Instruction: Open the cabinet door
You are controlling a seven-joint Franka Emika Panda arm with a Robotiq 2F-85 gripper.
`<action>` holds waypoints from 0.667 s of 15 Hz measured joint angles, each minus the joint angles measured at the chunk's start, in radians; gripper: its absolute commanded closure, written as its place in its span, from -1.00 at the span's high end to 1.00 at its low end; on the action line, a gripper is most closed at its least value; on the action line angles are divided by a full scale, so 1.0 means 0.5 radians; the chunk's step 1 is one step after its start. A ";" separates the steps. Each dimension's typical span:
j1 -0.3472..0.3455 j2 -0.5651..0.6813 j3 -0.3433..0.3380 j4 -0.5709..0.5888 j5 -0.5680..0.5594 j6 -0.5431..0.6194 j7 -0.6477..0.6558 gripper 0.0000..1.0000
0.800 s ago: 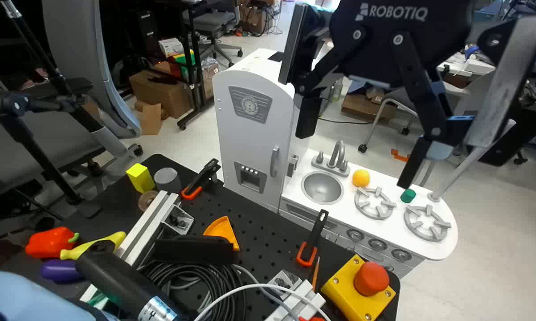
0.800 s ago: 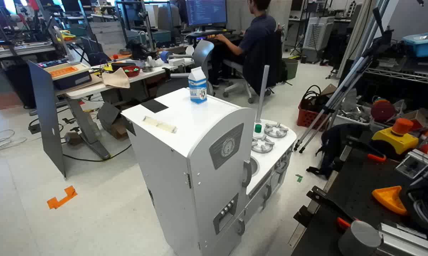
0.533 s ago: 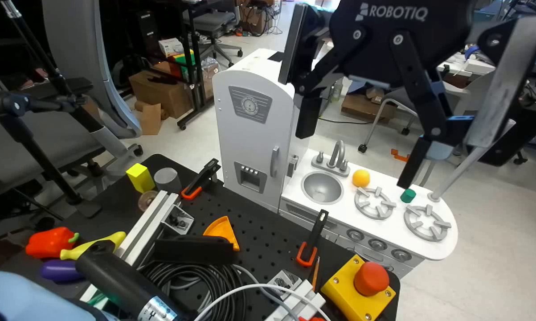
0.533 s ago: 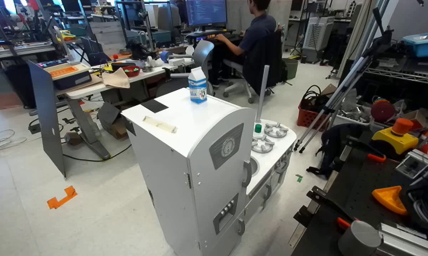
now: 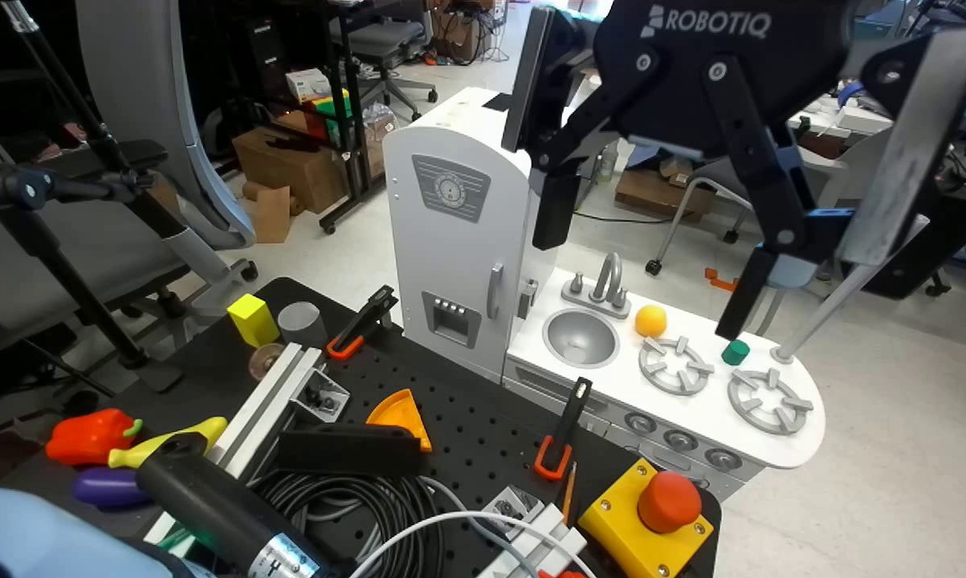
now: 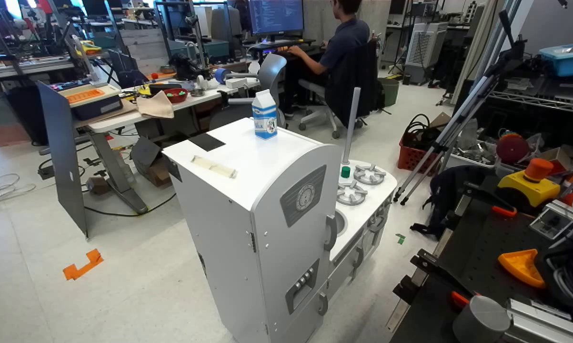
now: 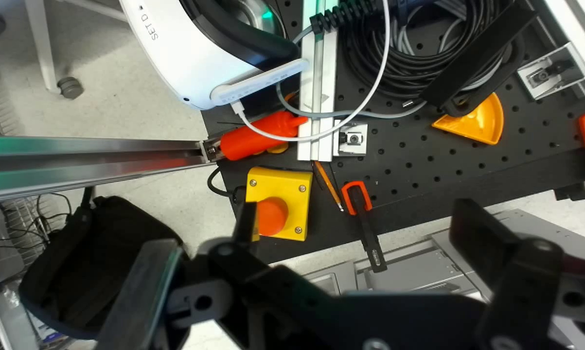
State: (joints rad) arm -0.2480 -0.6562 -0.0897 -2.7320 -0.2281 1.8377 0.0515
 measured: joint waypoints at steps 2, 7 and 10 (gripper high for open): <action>0.000 0.000 0.000 0.000 0.000 0.000 0.000 1.00; 0.001 0.000 0.000 0.000 0.000 0.000 0.000 1.00; 0.013 0.020 0.000 0.000 0.000 0.043 0.003 1.00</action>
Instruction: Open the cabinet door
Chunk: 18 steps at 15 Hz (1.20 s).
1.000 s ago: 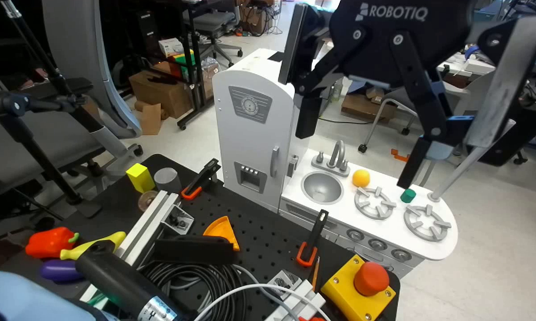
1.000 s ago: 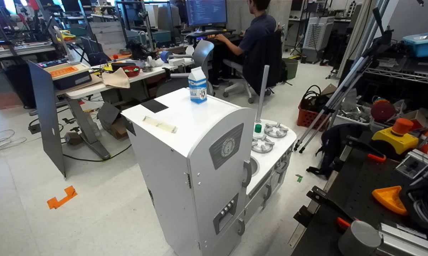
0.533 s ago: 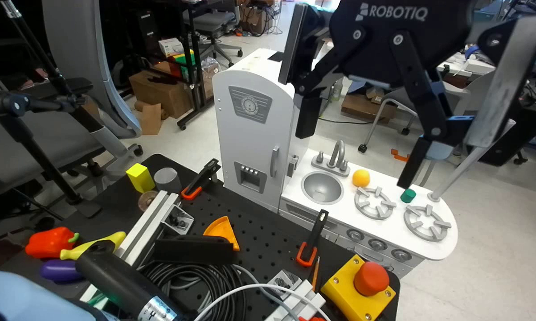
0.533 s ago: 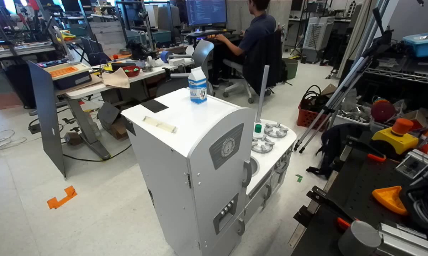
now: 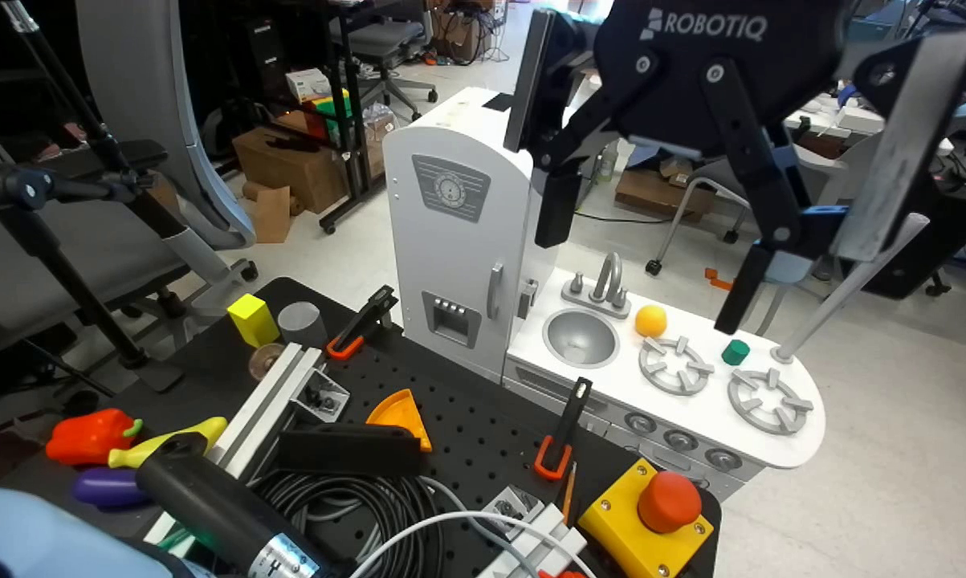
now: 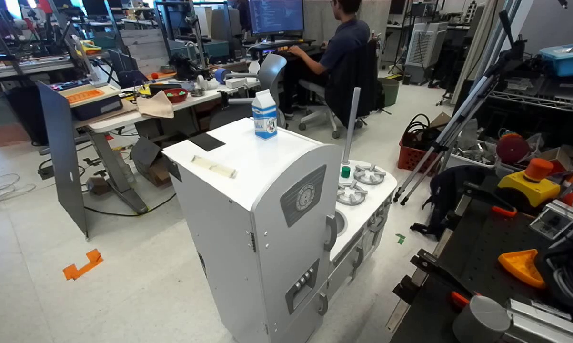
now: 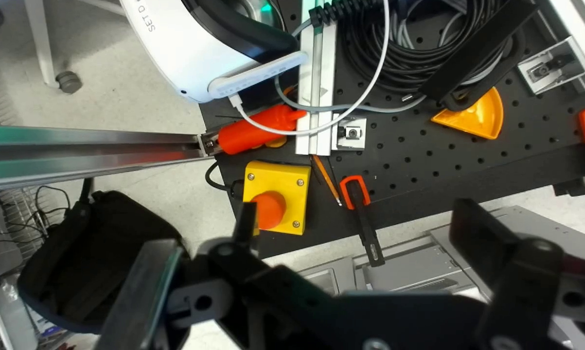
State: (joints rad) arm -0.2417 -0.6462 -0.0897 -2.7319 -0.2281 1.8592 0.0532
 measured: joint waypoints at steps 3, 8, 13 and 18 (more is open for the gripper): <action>0.068 0.151 0.029 0.018 0.000 0.192 0.025 1.00; 0.259 0.618 0.193 0.234 -0.012 0.471 0.070 1.00; 0.410 1.109 0.360 0.655 -0.144 0.611 0.382 1.00; 0.544 1.554 0.375 1.128 -0.324 0.612 0.587 1.00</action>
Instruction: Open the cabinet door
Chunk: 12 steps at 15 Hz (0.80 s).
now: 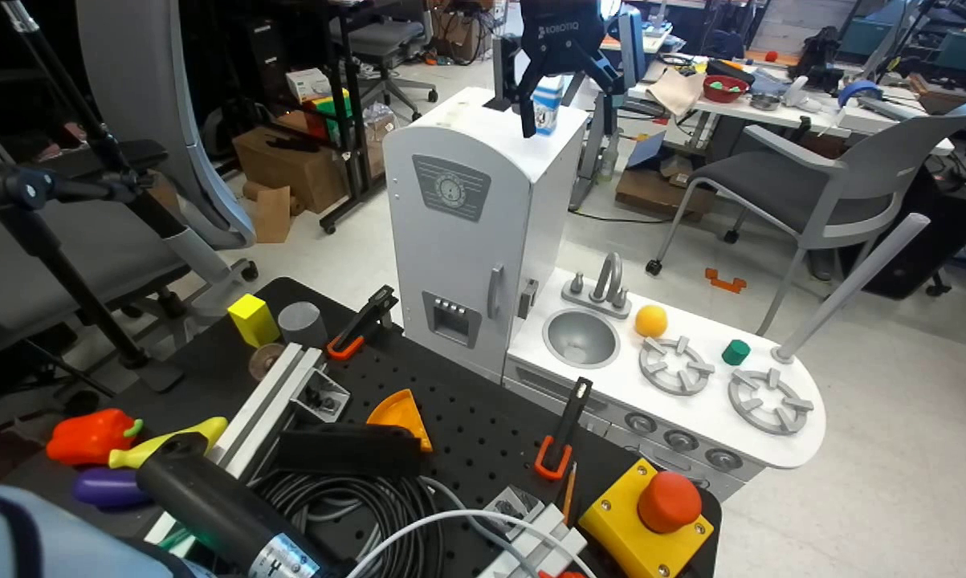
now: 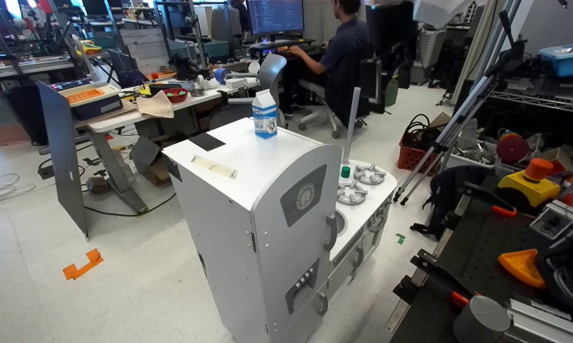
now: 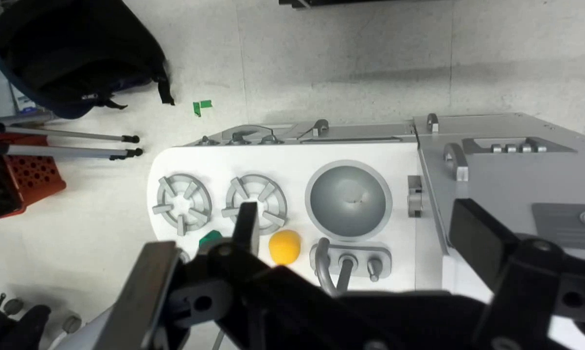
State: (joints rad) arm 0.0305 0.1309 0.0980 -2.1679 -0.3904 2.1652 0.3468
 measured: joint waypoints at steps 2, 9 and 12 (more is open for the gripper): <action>0.054 0.157 -0.010 0.171 -0.064 -0.006 0.049 1.00; 0.275 0.613 -0.072 0.686 -0.119 -0.147 0.043 1.00; 0.333 0.728 -0.075 0.811 -0.118 -0.244 -0.032 1.00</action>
State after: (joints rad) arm 0.1967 0.4949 0.0604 -1.7624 -0.4493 2.0433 0.3307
